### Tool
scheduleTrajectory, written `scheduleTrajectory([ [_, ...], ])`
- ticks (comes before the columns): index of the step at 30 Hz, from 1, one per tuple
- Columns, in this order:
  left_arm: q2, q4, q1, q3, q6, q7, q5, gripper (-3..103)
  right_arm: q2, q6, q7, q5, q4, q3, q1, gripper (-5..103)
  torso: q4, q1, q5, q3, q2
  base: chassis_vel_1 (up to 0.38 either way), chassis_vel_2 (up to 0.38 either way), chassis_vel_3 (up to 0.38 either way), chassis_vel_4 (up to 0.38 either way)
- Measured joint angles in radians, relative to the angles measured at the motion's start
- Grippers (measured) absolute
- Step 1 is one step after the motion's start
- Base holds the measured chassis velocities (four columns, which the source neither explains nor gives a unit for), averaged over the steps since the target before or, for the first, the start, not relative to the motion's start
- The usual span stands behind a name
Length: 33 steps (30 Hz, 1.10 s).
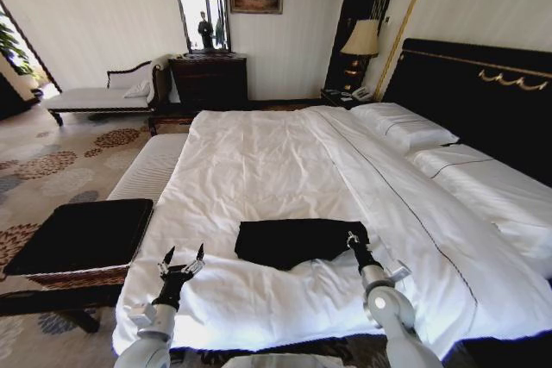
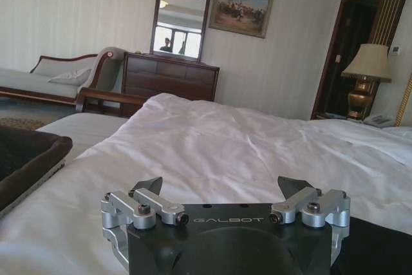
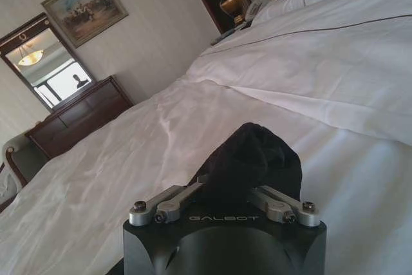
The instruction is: Fold the clothes on the bed and place them into the basket.
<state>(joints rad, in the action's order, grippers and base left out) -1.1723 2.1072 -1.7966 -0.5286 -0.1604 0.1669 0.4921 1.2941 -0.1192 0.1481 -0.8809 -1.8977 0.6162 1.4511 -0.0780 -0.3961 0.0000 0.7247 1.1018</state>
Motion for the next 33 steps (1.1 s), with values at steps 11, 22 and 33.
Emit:
scheduleTrajectory([
  [11, 0.006, 0.028, -0.004, -0.054, 0.008, 0.0, 0.005, 100, -0.011, -0.001, -0.011, 0.098, -0.02, -0.192, -0.074, 2, 0.0001, 0.0, -0.0002, 0.0, 0.0, 0.0, 0.0, 0.0, 0.0],
  [22, -0.005, 0.053, -0.005, -0.145, 0.04, -0.02, 0.035, 100, 0.027, 0.003, -0.035, 0.199, 0.087, -0.431, -0.2, 2, 0.0003, 0.0, 0.0, 0.0, 0.0, 0.0, 0.0, 0.0, 0.0],
  [33, -0.007, 0.079, -0.014, -0.119, 0.054, 0.001, 0.012, 100, 0.103, 0.036, -0.053, 0.274, 0.172, -0.477, -0.214, 2, 0.0001, 0.0, -0.0001, 0.0, 0.0, 0.0, 0.0, 0.0, 0.0],
])
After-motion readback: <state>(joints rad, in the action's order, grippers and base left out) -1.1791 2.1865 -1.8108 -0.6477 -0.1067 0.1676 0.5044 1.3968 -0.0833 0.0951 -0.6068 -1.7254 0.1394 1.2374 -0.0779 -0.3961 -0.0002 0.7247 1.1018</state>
